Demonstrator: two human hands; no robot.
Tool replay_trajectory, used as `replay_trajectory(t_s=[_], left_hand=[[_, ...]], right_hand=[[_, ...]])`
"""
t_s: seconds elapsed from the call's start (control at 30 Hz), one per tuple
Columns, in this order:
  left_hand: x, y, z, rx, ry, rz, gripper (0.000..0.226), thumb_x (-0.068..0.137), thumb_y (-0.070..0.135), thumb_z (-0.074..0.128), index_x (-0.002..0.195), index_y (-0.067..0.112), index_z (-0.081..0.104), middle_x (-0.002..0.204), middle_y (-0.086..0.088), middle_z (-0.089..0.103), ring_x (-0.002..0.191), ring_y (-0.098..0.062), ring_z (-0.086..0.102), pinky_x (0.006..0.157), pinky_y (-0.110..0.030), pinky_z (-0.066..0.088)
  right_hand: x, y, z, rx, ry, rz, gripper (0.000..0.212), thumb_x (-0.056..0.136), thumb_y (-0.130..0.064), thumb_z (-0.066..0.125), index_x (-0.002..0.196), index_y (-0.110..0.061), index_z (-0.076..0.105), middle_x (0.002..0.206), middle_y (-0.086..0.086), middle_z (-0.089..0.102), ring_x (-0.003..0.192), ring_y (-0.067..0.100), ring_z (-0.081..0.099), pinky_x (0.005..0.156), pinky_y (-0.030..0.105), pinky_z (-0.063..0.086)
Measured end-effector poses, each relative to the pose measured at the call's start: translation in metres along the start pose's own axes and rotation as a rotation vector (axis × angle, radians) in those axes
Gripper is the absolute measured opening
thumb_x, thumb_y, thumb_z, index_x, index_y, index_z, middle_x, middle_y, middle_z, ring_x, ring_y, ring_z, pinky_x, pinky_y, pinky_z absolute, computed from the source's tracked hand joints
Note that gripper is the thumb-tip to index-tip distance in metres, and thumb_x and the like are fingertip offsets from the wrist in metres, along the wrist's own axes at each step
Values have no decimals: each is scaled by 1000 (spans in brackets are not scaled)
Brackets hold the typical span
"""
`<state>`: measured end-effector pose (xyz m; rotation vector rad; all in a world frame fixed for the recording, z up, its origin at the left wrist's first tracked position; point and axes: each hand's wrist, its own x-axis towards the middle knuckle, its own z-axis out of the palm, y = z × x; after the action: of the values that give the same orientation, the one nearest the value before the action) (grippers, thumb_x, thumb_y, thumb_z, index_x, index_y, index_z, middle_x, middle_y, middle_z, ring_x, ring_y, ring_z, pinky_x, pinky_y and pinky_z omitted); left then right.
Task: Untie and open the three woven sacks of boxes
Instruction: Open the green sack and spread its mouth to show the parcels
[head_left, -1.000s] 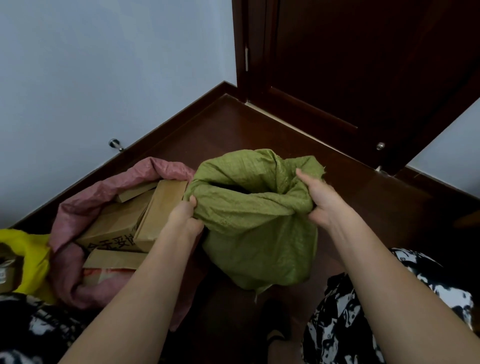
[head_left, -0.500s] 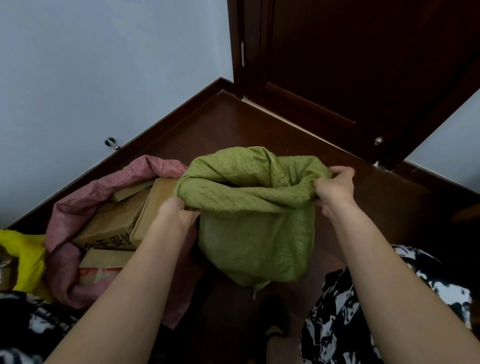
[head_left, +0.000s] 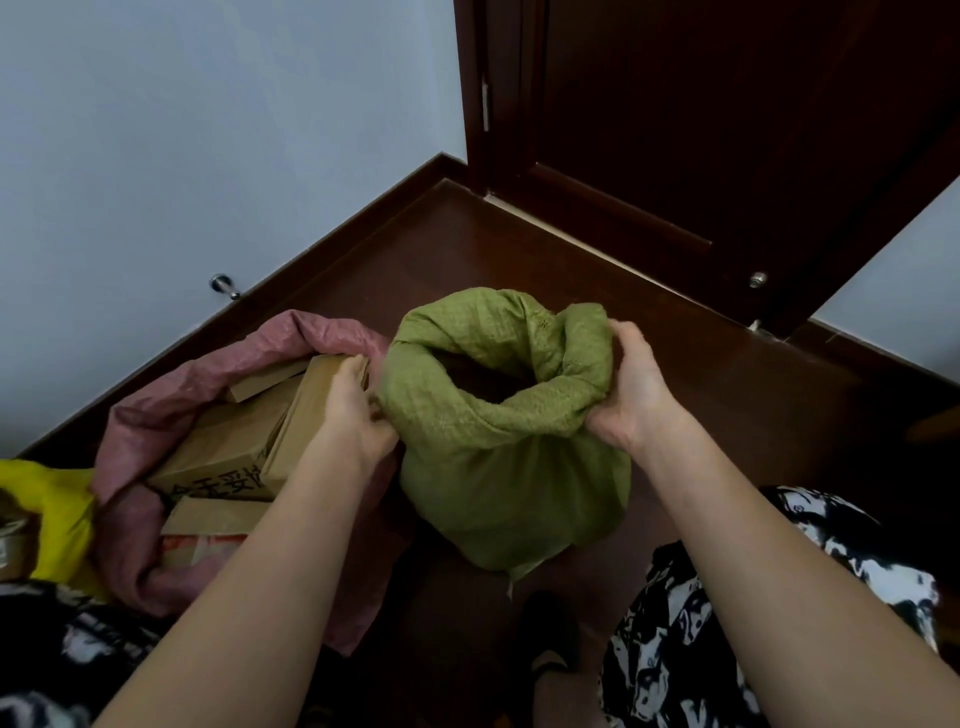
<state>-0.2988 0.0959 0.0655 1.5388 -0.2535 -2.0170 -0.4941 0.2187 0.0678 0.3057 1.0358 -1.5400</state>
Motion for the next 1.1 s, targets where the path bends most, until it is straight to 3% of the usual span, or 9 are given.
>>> replay_trajectory(t_s=[0.17, 0.3, 0.4, 0.53, 0.77, 0.83, 0.93, 1.03, 1.1], left_hand=[[-11, -22, -6, 594, 147, -157, 112, 48, 73, 75, 140, 19, 41, 139, -9, 47, 115, -30, 50, 71, -41, 49], [-12, -48, 0, 588, 114, -240, 82, 77, 37, 76, 142, 11, 33, 141, -18, 41, 124, -40, 44, 96, -56, 43], [-10, -57, 8, 347, 81, -146, 42, 99, 14, 47, 139, 1, 42, 137, -21, 48, 125, -36, 49, 88, -51, 43], [2, -40, 1, -24, 64, -16, 39, 105, 15, 28, 138, 1, 43, 138, -17, 47, 129, -34, 46, 97, -49, 39], [22, -17, -23, -161, 37, -38, 45, 104, 27, 27, 131, 0, 51, 125, -22, 57, 111, -36, 58, 80, -49, 47], [23, -22, -29, -146, 51, -31, 45, 102, 29, 27, 126, 5, 56, 117, -21, 60, 97, -36, 61, 74, -50, 49], [16, -27, -33, -116, 66, -25, 43, 99, 31, 29, 120, 8, 59, 114, -19, 61, 95, -35, 60, 75, -49, 49], [15, -27, -37, -86, 24, 9, 45, 90, 32, 38, 121, 8, 61, 118, -19, 62, 106, -37, 59, 91, -50, 48], [15, -23, -38, -68, -36, 34, 46, 85, 33, 43, 120, 11, 62, 120, -18, 63, 111, -37, 59, 99, -53, 43]], right_hand=[[-1, 11, -1, -181, 13, -55, 42, 92, -30, 62, 129, -10, 57, 117, 17, 66, 105, 32, 65, 79, 48, 56], [-7, 11, -2, -190, 17, -64, 38, 97, -36, 51, 124, -9, 56, 114, 17, 65, 104, 32, 64, 79, 47, 54], [-12, 7, -8, -194, -1, -32, 35, 98, -36, 43, 113, -8, 59, 112, 18, 65, 103, 33, 63, 82, 47, 52], [-14, -2, -19, -273, 30, 3, 41, 88, -26, 44, 124, -11, 54, 121, 16, 62, 113, 32, 58, 99, 46, 45], [10, -8, -39, -596, 439, -122, 48, 74, 8, 53, 118, -12, 50, 124, 15, 50, 107, 29, 56, 84, 40, 55], [19, -6, -44, -857, 537, -212, 67, 74, 4, 58, 133, -23, 42, 132, 14, 47, 108, 32, 55, 90, 44, 53], [19, 2, -30, -965, 461, -265, 35, 89, -21, 53, 123, -15, 60, 129, 11, 57, 109, 29, 58, 95, 43, 50], [25, 12, -23, -963, 352, -114, 80, 84, -57, 60, 142, -6, 39, 143, 11, 45, 126, 32, 48, 100, 42, 44], [28, 15, -22, -967, 351, -73, 78, 83, -45, 69, 142, -5, 38, 141, 13, 46, 124, 34, 50, 96, 41, 48]])
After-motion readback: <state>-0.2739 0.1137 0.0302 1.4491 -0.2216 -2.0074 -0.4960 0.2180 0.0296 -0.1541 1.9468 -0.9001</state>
